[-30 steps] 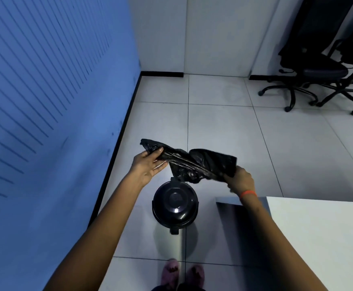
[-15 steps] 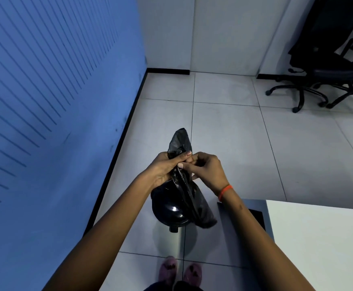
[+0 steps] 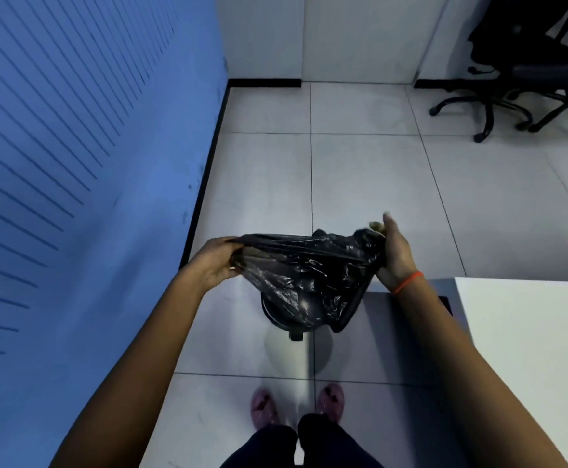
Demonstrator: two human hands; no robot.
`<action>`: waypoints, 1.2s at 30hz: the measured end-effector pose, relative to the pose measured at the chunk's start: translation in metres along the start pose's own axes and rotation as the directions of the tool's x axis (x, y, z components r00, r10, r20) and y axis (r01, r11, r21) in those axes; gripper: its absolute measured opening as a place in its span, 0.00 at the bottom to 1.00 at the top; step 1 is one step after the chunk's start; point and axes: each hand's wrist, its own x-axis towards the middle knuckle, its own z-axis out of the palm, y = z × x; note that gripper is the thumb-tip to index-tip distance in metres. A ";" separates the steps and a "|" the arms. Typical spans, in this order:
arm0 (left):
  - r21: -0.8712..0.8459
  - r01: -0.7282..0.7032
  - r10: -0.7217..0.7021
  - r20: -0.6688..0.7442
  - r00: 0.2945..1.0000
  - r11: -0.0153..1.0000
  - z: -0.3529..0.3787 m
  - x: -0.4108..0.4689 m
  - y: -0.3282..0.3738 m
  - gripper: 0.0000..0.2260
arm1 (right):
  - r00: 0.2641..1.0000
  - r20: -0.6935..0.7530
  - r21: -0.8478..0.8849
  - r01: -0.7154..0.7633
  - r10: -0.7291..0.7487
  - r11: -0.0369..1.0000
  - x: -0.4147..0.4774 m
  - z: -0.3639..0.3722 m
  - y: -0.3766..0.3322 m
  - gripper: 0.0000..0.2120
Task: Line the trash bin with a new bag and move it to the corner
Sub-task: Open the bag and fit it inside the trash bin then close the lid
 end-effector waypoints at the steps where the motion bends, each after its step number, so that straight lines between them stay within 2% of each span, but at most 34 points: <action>1: -0.074 0.058 -0.052 0.073 0.996 0.996 -0.002 -0.003 0.003 0.07 | 0.993 0.046 -0.184 0.114 -0.107 0.976 -0.009 0.006 0.002 0.22; 2: -0.142 0.110 -0.092 0.123 0.988 0.984 -0.006 -0.006 0.004 0.09 | 0.966 0.150 -0.430 0.257 -0.212 0.866 -0.018 0.014 0.007 0.24; 3: -0.210 0.146 -0.117 0.147 0.982 0.967 -0.008 -0.005 0.006 0.10 | 0.923 0.285 -0.654 0.384 -0.257 0.651 -0.023 0.020 0.012 0.24; 4: -0.250 0.162 -0.129 0.143 0.981 0.955 -0.011 -0.002 0.009 0.10 | 0.889 0.390 -0.801 0.456 -0.240 0.388 -0.025 0.023 0.016 0.23; 5: -0.266 0.164 -0.131 0.138 0.982 0.950 -0.015 0.001 0.009 0.09 | 0.881 0.426 -0.867 0.462 -0.207 0.184 -0.025 0.024 0.022 0.21; 6: -0.240 0.145 -0.117 0.128 0.985 0.960 -0.020 0.005 0.011 0.07 | 0.874 0.439 -0.879 0.466 -0.211 0.103 -0.022 0.024 0.025 0.18; 7: -0.186 0.117 -0.093 0.133 0.987 0.976 -0.026 0.006 0.012 0.05 | 0.872 0.421 -0.886 0.455 -0.250 0.095 -0.019 0.023 0.028 0.13; 8: -0.091 0.073 -0.059 0.153 0.987 0.993 -0.032 0.008 0.010 0.06 | 0.869 0.384 -0.891 0.438 -0.312 0.122 -0.015 0.022 0.028 0.09; 10: 0.110 -0.016 -0.010 0.231 0.973 0.994 -0.038 0.007 0.006 0.07 | 0.879 0.246 -0.917 0.348 -0.409 0.197 -0.009 0.018 0.030 0.09; 13: 0.228 -0.065 -0.006 0.299 0.954 0.972 -0.035 0.011 0.000 0.05 | 0.916 0.068 -0.933 0.198 -0.396 0.299 -0.003 0.017 0.037 0.14; 15: 0.233 -0.061 0.002 0.245 0.970 0.971 -0.032 0.019 -0.005 0.06 | 0.940 0.010 -0.932 0.133 -0.342 0.338 0.001 0.017 0.047 0.15; 17: 0.274 -0.056 0.000 0.197 0.980 0.960 -0.027 0.027 -0.017 0.11 | 0.956 -0.044 -0.904 0.086 -0.290 0.419 0.011 0.013 0.063 0.15; 19: 0.325 -0.057 -0.008 0.196 0.981 0.944 -0.017 0.030 -0.041 0.14 | 0.983 -0.078 -0.833 0.026 -0.165 0.552 0.015 0.007 0.090 0.15; 22: 0.421 0.003 -0.087 0.182 0.979 0.907 0.002 0.040 -0.098 0.15 | 0.987 -0.139 -0.645 -0.154 0.083 0.748 0.012 -0.003 0.140 0.10; 26: 0.440 0.114 -0.227 0.215 0.950 0.891 0.024 0.048 -0.154 0.16 | 0.937 -0.182 -0.466 -0.349 0.298 0.813 0.006 -0.014 0.203 0.11; 29: 0.454 0.211 -0.337 0.218 0.916 0.866 0.035 0.059 -0.185 0.15 | 0.912 -0.176 -0.341 -0.409 0.370 0.846 0.015 -0.017 0.239 0.14; 31: 0.445 0.262 -0.376 0.189 0.907 0.856 0.038 0.076 -0.210 0.18 | 0.890 -0.174 -0.264 -0.455 0.422 0.851 0.021 -0.016 0.253 0.15; 34: 0.343 0.314 -0.388 0.171 0.906 0.885 0.047 0.102 -0.233 0.20 | 0.880 -0.148 -0.128 -0.469 0.451 0.874 0.035 -0.008 0.265 0.13; 36: 0.250 0.306 -0.349 0.148 0.925 0.919 0.057 0.125 -0.236 0.18 | 0.903 -0.122 -0.067 -0.422 0.412 0.904 0.060 -0.006 0.276 0.15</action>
